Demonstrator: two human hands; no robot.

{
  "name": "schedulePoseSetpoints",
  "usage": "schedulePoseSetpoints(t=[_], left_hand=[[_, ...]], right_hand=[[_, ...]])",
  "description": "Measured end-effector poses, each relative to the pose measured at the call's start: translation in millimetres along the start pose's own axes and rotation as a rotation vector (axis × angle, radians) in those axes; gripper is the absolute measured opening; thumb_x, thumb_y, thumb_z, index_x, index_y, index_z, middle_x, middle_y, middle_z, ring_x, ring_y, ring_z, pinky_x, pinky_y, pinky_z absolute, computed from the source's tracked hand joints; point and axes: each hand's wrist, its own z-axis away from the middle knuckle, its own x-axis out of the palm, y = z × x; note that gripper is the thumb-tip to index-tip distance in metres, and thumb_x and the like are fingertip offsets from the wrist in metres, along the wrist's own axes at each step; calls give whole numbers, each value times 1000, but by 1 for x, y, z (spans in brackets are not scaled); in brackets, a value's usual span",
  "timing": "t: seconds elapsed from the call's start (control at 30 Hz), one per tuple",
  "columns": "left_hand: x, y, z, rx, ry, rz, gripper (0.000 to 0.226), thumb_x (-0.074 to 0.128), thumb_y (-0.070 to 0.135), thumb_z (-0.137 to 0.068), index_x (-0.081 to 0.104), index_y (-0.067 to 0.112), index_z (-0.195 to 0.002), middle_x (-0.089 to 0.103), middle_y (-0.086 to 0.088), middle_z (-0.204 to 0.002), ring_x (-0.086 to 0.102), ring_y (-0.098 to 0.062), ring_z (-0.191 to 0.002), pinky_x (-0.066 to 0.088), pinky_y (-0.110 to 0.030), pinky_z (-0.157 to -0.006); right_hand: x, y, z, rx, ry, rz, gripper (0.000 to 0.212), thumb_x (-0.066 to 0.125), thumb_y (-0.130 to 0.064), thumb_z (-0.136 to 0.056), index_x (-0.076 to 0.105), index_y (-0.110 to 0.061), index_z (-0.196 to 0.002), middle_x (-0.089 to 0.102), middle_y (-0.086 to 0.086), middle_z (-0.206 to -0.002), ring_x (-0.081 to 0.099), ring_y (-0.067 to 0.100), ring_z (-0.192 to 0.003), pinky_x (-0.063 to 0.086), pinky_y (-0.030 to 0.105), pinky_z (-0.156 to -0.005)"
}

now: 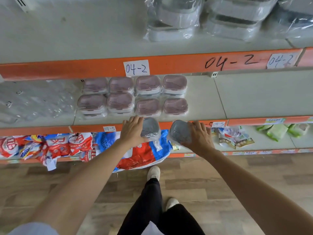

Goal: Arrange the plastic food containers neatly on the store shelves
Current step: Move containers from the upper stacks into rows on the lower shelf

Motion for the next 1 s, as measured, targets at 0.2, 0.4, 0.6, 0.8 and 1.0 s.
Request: schedulePoseSetpoints(t=[0.2,0.4,0.6,0.8,1.0], left_hand=[[6,-6,-54,-52,104,104,96,71,50,-76,22,9,-147,29,-6,-148,26,-24,-137,25,-39,-108],[15,-5,-109,2,154,49,96,69,51,-78,20,7,-148,29,-7,-147,25,-24,-139,20,-41,-115],[24,-10,-125,-25,109,23,83,64,36,-87,17,8,-150,14,-9,-157,10,-25,-145,4,-38,-118],[34,-1,-114,-10,265,9,58,63,21,-88,40,6,-139,43,-13,-130,36,-30,-126,21,-38,-110],[53,-1,-98,15,174,-26,76,50,9,-90,4,2,-150,9,-14,-158,8,-28,-146,4,-35,-118]], right_hand=[[10,0,-65,65,129,-28,78,67,-54,-75,38,-14,-135,39,6,-135,31,25,-126,25,40,-102],[21,1,-118,10,179,-46,74,70,-46,-75,41,-14,-135,38,6,-137,28,26,-129,23,41,-104],[28,0,-149,-106,157,6,51,64,-30,-86,49,-20,-134,30,8,-150,20,23,-139,17,38,-108],[39,-13,-144,-125,226,84,41,40,-8,-94,46,-9,-135,46,14,-132,40,30,-122,27,36,-99],[57,-16,-129,-89,64,178,63,36,-17,-97,4,-5,-150,1,15,-158,1,27,-146,-5,34,-117]])
